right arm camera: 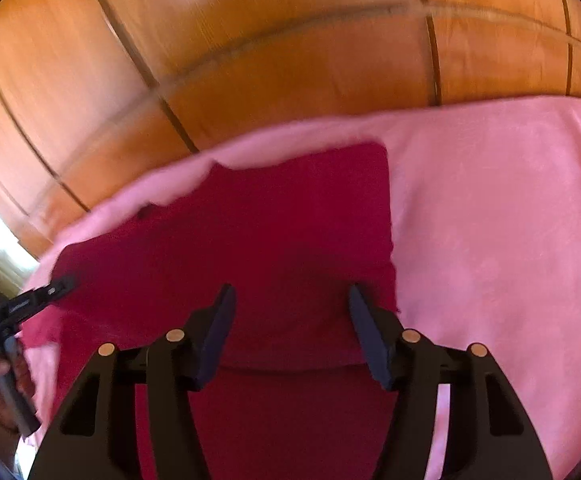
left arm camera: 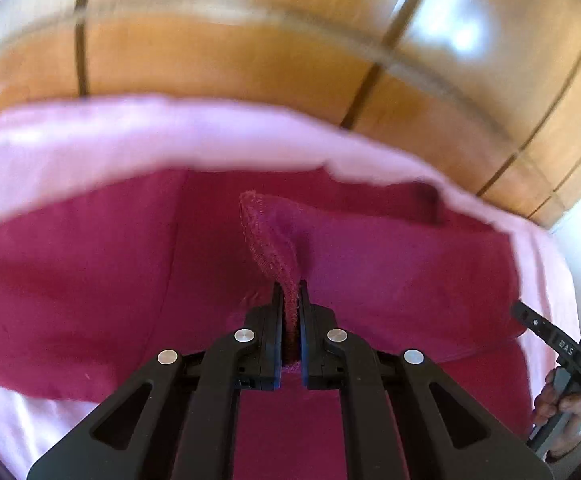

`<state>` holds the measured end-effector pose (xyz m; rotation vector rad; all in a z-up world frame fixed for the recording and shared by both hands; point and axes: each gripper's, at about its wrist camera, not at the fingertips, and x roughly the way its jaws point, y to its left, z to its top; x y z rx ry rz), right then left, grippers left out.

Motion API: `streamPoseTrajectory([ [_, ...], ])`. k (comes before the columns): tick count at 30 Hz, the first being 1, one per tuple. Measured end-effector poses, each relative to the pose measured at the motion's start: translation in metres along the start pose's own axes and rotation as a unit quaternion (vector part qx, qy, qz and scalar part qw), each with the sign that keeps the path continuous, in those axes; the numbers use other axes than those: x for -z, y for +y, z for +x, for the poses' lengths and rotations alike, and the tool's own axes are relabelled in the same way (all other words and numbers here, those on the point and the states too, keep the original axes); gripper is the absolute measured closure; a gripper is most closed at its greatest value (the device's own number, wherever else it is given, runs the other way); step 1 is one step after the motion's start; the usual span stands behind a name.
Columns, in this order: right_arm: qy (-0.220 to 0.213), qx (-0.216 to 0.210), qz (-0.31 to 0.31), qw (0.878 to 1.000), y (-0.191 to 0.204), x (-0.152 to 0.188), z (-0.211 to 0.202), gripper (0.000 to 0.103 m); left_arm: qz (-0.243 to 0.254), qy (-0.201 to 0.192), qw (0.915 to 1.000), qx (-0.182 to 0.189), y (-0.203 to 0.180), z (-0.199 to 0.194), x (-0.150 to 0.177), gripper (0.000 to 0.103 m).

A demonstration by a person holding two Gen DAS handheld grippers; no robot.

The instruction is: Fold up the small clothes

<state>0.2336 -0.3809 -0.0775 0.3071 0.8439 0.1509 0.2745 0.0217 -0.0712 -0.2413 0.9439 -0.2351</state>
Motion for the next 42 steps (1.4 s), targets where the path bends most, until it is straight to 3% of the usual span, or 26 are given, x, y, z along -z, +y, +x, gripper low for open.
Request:
streamPoseTrajectory([
  [2,0.007,0.021,-0.013,1.000,0.003,0.005,0.015,0.044,-0.012,0.018,0.9997,-0.007,0.009,0.015,0.009,0.095],
  [4,-0.001,0.037,-0.038,0.999,0.009,0.011,0.020,0.035,-0.015,0.001,0.9999,-0.001,0.010,0.013,0.014,0.089],
  [6,-0.006,0.048,-0.064,0.997,0.017,0.015,0.023,0.026,-0.023,-0.001,0.9997,0.012,0.012,0.007,0.016,0.069],
  [7,-0.006,0.054,-0.074,0.996,0.020,0.016,0.025,0.025,-0.036,-0.011,0.9990,0.022,0.016,-0.002,0.019,0.044],
  [8,-0.004,0.065,-0.085,0.994,0.024,0.016,0.027,0.024,-0.049,-0.027,0.9982,0.023,0.019,-0.012,0.021,0.030],
  [10,-0.004,0.087,-0.101,0.991,0.031,0.017,0.025,0.022,-0.079,-0.058,0.9947,0.031,0.035,-0.038,0.027,0.028],
  [12,-0.006,0.096,-0.113,0.989,0.037,0.019,0.019,0.020,-0.118,-0.062,0.9896,0.053,0.058,-0.057,0.034,0.028],
  [15,-0.025,0.080,-0.121,0.989,0.050,0.030,-0.005,0.014,-0.177,-0.085,0.9792,0.050,0.106,-0.090,0.051,0.028],
  [18,-0.027,0.052,-0.132,0.990,0.064,0.050,-0.021,0.012,-0.242,-0.107,0.9634,0.043,0.161,-0.119,0.073,0.028],
  [21,-0.010,0.043,-0.149,0.988,0.076,0.073,-0.016,0.012,-0.316,-0.138,0.9386,0.013,0.220,-0.146,0.095,0.028],
  [24,0.013,0.052,-0.153,0.987,0.076,0.092,-0.001,0.010,-0.398,-0.164,0.9024,0.014,0.278,-0.169,0.116,0.028],
  [26,0.008,0.054,-0.154,0.987,0.074,0.096,0.001,0.009,-0.428,-0.181,0.8852,0.009,0.302,-0.179,0.125,0.029],
  [30,0.013,0.046,-0.146,0.988,0.072,0.093,0.007,0.007,-0.479,-0.205,0.8535,0.013,0.342,-0.186,0.133,0.037],
  [31,0.014,0.046,-0.146,0.988,0.072,0.093,0.007,0.007,-0.486,-0.206,0.8494,0.008,0.350,-0.185,0.133,0.045],
  [32,0.014,0.047,-0.148,0.988,0.072,0.095,0.005,0.006,-0.491,-0.201,0.8477,0.001,0.356,-0.181,0.131,0.055],
  [34,0.014,0.049,-0.151,0.987,0.073,0.094,0.006,0.005,-0.497,-0.192,0.8460,-0.014,0.364,-0.175,0.128,0.061],
  [38,0.015,0.050,-0.153,0.987,0.077,0.093,0.008,0.005,-0.486,-0.179,0.8543,-0.047,0.360,-0.170,0.117,0.092],
  [42,0.015,0.048,-0.152,0.987,0.075,0.093,0.009,0.004,-0.418,-0.203,0.8837,-0.053,0.325,-0.188,0.100,0.093],
])
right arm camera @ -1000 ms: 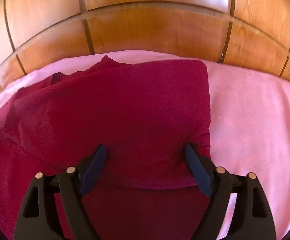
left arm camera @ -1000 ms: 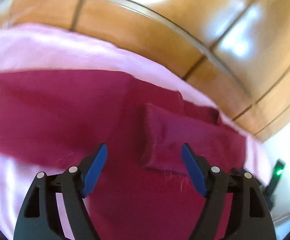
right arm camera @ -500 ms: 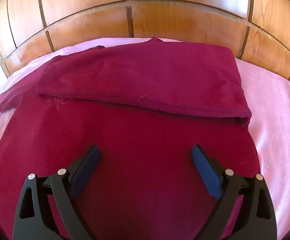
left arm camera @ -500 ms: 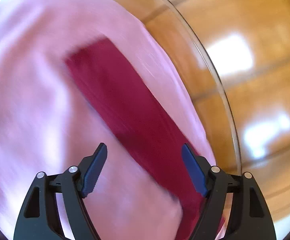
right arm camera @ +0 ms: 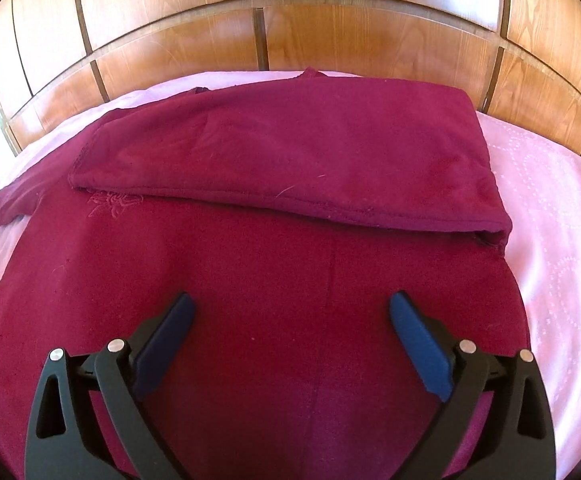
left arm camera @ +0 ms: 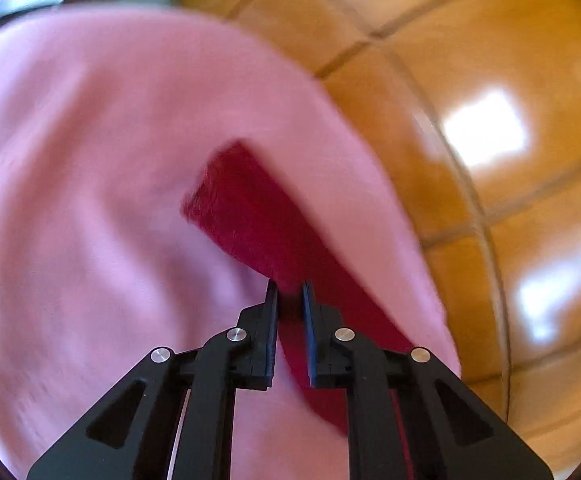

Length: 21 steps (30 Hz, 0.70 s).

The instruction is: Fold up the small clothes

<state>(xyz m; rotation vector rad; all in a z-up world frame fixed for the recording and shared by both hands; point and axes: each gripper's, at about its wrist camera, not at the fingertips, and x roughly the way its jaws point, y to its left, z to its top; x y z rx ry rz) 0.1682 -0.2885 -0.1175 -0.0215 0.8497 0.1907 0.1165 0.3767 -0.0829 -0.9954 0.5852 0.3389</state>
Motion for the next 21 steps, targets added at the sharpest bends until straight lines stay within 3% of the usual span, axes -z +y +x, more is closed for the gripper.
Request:
streamPoseTrajectory([
  [4,-0.001,-0.002,0.002,1.000,-0.001,0.001,0.000,0.004,0.115,-0.001,0.9913,0.064,-0.078,-0.019,0.036,0.101],
  [7,-0.002,-0.004,0.002,1.000,-0.002,0.001,0.000,0.004,0.196,0.014,0.9749,0.105,-0.136,-0.020,0.080,0.101],
  [10,-0.004,-0.008,0.005,1.000,-0.003,0.001,0.000,0.004,0.269,0.050,0.9541,0.121,-0.181,-0.004,0.133,0.101],
  [13,-0.006,-0.012,0.009,1.000,-0.004,0.002,-0.001,0.004,0.278,0.111,0.9451,0.130,-0.195,0.018,0.177,0.101],
  [15,-0.007,-0.015,0.011,1.000,-0.005,0.002,-0.002,0.004,0.272,0.133,0.9455,0.119,-0.193,0.030,0.193,0.095],
  [17,-0.008,-0.019,0.013,1.000,-0.006,0.002,-0.003,0.004,0.241,0.152,0.9519,0.112,-0.178,0.035,0.198,0.057],
  [19,-0.008,-0.022,0.015,1.000,-0.007,0.002,-0.003,0.003,0.206,0.133,0.9640,0.102,-0.155,0.029,0.185,0.047],
  [21,-0.009,-0.024,0.016,1.000,-0.007,0.002,-0.004,0.003,0.173,0.118,0.9738,0.088,-0.133,0.022,0.166,0.046],
])
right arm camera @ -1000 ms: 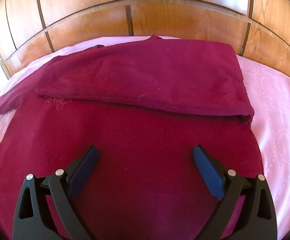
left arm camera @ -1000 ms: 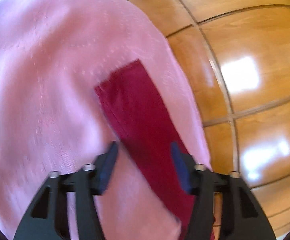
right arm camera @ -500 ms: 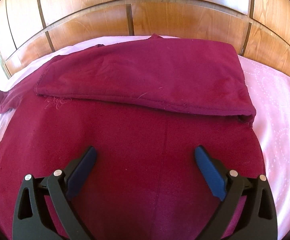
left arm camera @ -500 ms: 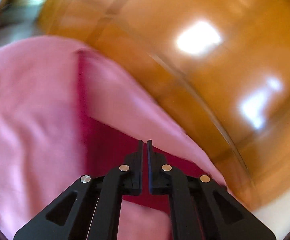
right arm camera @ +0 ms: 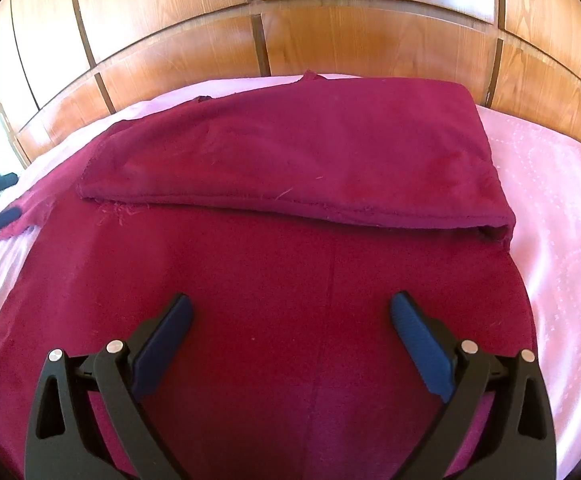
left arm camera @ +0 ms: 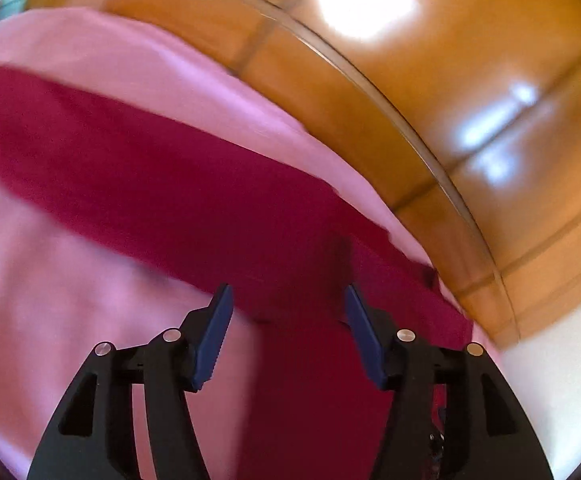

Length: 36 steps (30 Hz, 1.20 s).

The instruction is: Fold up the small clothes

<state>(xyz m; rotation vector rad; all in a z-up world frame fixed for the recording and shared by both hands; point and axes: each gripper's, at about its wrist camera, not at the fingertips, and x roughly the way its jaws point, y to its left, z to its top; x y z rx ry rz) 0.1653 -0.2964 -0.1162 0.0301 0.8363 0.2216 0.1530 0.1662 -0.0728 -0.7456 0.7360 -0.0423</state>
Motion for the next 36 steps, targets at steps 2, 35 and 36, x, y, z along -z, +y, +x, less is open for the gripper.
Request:
streamPoseTrajectory([
  [2,0.000,0.000,0.000,1.000,0.000,0.000,0.000,0.003,-0.036,-0.019,0.9990,-0.018,0.027,-0.012,-0.013,0.046],
  [35,0.005,0.012,-0.010,1.000,0.005,-0.003,0.005,0.003,0.147,0.056,0.9875,0.006,-0.070,0.060,0.029,0.081],
  [36,0.005,0.011,-0.008,1.000,0.004,-0.003,0.005,0.003,0.157,0.064,0.9855,-0.010,-0.076,0.070,0.033,0.073],
])
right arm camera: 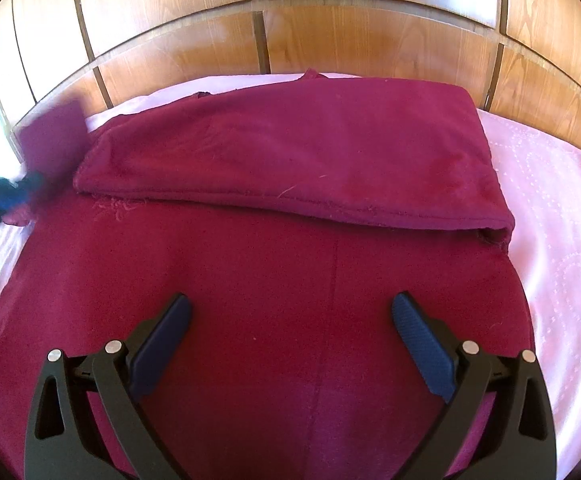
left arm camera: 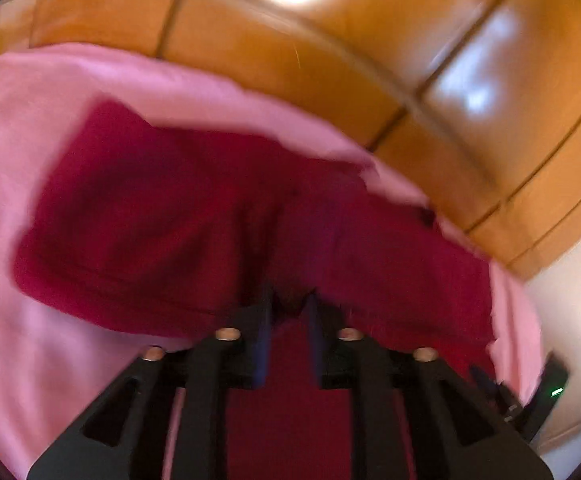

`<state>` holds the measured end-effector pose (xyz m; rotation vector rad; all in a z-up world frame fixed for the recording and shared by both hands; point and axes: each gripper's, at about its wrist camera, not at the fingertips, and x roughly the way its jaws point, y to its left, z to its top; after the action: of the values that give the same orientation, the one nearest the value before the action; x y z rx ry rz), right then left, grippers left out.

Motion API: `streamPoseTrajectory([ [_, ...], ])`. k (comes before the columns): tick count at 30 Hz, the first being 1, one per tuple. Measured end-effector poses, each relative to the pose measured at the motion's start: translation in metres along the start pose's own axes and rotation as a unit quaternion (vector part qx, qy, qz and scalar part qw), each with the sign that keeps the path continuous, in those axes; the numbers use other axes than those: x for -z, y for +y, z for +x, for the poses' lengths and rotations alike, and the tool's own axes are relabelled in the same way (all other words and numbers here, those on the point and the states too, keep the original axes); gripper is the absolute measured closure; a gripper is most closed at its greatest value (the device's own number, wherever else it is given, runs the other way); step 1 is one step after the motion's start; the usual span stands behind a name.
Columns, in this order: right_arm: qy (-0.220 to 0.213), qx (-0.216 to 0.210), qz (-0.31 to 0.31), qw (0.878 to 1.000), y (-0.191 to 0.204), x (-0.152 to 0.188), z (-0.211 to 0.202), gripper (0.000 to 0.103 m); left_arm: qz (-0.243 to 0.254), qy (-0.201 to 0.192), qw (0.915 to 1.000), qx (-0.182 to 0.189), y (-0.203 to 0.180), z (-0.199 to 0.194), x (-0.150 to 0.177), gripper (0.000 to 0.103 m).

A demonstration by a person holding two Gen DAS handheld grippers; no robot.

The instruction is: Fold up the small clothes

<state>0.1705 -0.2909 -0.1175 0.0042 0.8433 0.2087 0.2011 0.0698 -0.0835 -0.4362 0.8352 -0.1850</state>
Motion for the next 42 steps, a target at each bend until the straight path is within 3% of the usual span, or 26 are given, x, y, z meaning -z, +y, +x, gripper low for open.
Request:
streamPoseTrajectory([
  [2,-0.001,-0.004,0.003,1.000,-0.001,0.001,-0.001,0.002,0.012,0.000,0.9999,-0.010,-0.007,0.003,0.003,0.050],
  [4,-0.002,-0.007,0.006,1.000,-0.002,0.001,-0.001,0.002,0.024,-0.016,0.9994,-0.016,-0.012,-0.007,0.009,0.046],
  [7,-0.001,-0.009,0.008,1.000,-0.003,0.000,-0.004,0.003,0.033,-0.034,0.9988,-0.013,-0.009,-0.030,0.023,0.046],
  [8,0.001,-0.011,0.009,1.000,-0.003,-0.001,-0.005,0.009,0.035,-0.036,0.9986,-0.015,-0.007,-0.038,0.034,0.046],
  [9,0.002,-0.013,0.012,1.000,-0.003,-0.004,-0.007,0.023,0.037,-0.037,0.9985,-0.018,0.000,-0.044,0.041,0.046],
  [10,0.002,-0.023,0.018,1.000,-0.003,-0.007,-0.009,0.031,0.038,-0.037,0.9984,-0.021,0.003,-0.049,0.050,0.046],
  [12,0.006,-0.083,0.050,0.995,0.002,-0.020,-0.014,0.044,0.029,-0.028,0.9990,-0.018,0.010,-0.051,0.062,0.046],
  [15,0.013,-0.160,0.064,0.985,0.030,-0.041,-0.010,0.045,0.015,-0.016,0.9992,-0.033,0.024,-0.046,0.082,0.046],
  [16,0.021,-0.180,0.057,0.982,0.048,-0.049,-0.003,0.044,0.004,-0.020,0.9995,-0.023,0.029,-0.045,0.086,0.046],
  [21,0.066,-0.205,0.029,0.976,0.114,-0.074,0.042,0.045,-0.005,-0.032,0.9994,-0.010,0.035,-0.044,0.089,0.046],
  [22,0.076,-0.196,0.025,0.977,0.125,-0.077,0.054,0.049,-0.004,-0.033,0.9994,-0.011,0.035,-0.044,0.090,0.045],
  [23,0.081,-0.186,0.019,0.979,0.132,-0.078,0.062,0.068,-0.003,-0.033,0.9994,-0.011,0.035,-0.044,0.090,0.045],
  [24,0.085,-0.176,0.008,0.981,0.141,-0.080,0.068,0.095,-0.003,-0.034,0.9994,-0.009,0.035,-0.045,0.090,0.045],
  [26,0.073,-0.157,-0.017,0.985,0.152,-0.086,0.061,0.097,-0.007,-0.037,0.9993,-0.002,0.040,-0.048,0.093,0.045],
  [30,-0.020,-0.140,-0.062,0.988,0.149,-0.104,-0.002,0.098,-0.012,-0.040,0.9991,0.005,0.042,-0.047,0.094,0.045],
  [31,-0.053,-0.133,-0.062,0.988,0.137,-0.112,-0.025,0.098,-0.012,-0.041,0.9991,0.005,0.041,-0.048,0.094,0.045],
  [35,-0.115,-0.090,-0.038,0.989,0.080,-0.129,-0.074,0.098,-0.012,-0.041,0.9991,0.006,0.042,-0.048,0.096,0.045],
  [38,-0.122,-0.032,-0.019,0.992,0.031,-0.126,-0.083,0.098,-0.011,-0.041,0.9991,0.004,0.043,-0.049,0.097,0.045],
  [42,-0.081,0.022,0.043,0.996,-0.042,-0.106,-0.060,0.098,-0.010,-0.040,0.9992,0.000,0.040,-0.050,0.097,0.045],
])
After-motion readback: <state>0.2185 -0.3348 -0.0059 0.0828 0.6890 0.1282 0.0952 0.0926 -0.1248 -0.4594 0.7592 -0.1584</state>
